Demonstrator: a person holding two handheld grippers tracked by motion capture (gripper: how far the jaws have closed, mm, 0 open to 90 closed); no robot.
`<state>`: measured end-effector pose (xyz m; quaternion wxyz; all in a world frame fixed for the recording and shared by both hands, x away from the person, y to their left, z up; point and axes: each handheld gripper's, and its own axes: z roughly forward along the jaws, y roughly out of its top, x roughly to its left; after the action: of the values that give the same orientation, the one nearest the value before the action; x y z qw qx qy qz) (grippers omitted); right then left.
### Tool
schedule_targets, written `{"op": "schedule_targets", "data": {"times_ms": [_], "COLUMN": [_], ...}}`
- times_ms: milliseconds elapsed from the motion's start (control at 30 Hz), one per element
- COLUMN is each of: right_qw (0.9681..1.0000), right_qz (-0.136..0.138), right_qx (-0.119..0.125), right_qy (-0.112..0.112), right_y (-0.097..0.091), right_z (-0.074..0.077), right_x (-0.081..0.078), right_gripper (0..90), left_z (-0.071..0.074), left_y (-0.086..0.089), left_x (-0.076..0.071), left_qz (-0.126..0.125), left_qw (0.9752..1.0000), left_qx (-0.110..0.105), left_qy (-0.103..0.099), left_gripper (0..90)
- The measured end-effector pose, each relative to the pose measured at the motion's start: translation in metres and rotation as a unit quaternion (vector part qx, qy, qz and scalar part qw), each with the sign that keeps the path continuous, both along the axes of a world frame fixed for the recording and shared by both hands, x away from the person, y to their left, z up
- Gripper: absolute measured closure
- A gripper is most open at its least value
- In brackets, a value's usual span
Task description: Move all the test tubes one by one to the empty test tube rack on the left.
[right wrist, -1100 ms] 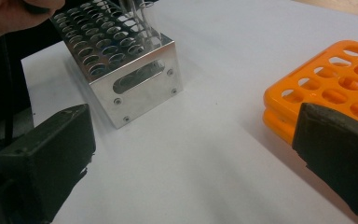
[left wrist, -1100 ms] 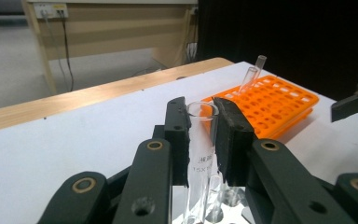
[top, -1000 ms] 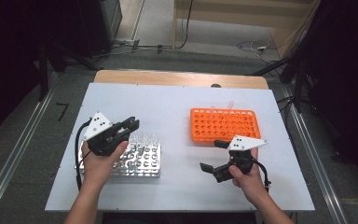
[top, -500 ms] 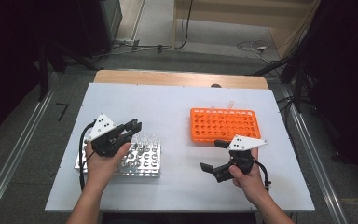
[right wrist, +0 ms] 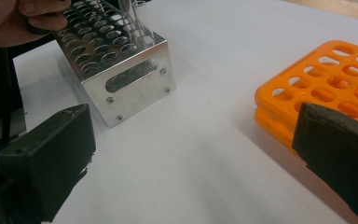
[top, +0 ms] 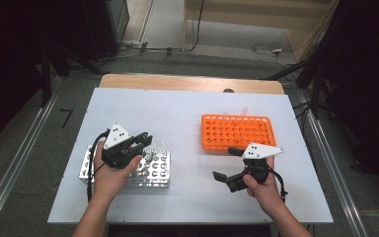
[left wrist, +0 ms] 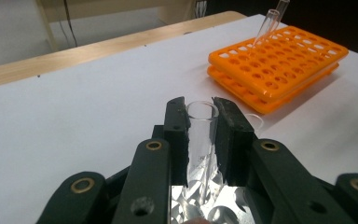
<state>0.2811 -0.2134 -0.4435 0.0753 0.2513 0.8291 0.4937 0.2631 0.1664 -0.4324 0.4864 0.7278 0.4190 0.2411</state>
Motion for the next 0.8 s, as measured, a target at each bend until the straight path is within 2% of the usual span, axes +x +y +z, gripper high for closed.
{"op": "schedule_targets", "data": {"times_ms": [433,567,700,800], "right_qw": [1.0,1.0,1.0,1.0], "right_qz": [-0.001,-0.002,-0.002,-0.001], "right_qx": [-0.002,-0.002,-0.001,0.0], "right_qy": [-0.001,-0.002,-0.002,-0.002], "right_y": [0.0001,0.0002,0.0001,0.0002], "right_z": [-0.0003,-0.0003,-0.0001,0.0001], "right_x": [0.0003,0.0004,0.0005,0.0004], "right_gripper": [0.0,0.0,0.0,0.0], "left_z": [-0.0024,-0.0006,0.002,0.0032], "left_y": [0.0001,0.0014,0.0051,0.0056], "left_x": [0.001,0.0002,-0.0008,-0.0015], "left_qz": [0.004,0.009,0.009,0.006], "left_qw": [0.9987,0.9989,0.9988,0.9985], "left_qx": [0.012,0.002,-0.022,-0.034], "left_qy": [0.05,0.047,0.043,0.042], "left_gripper": [75.0,64.5,53.0,40.1]}}
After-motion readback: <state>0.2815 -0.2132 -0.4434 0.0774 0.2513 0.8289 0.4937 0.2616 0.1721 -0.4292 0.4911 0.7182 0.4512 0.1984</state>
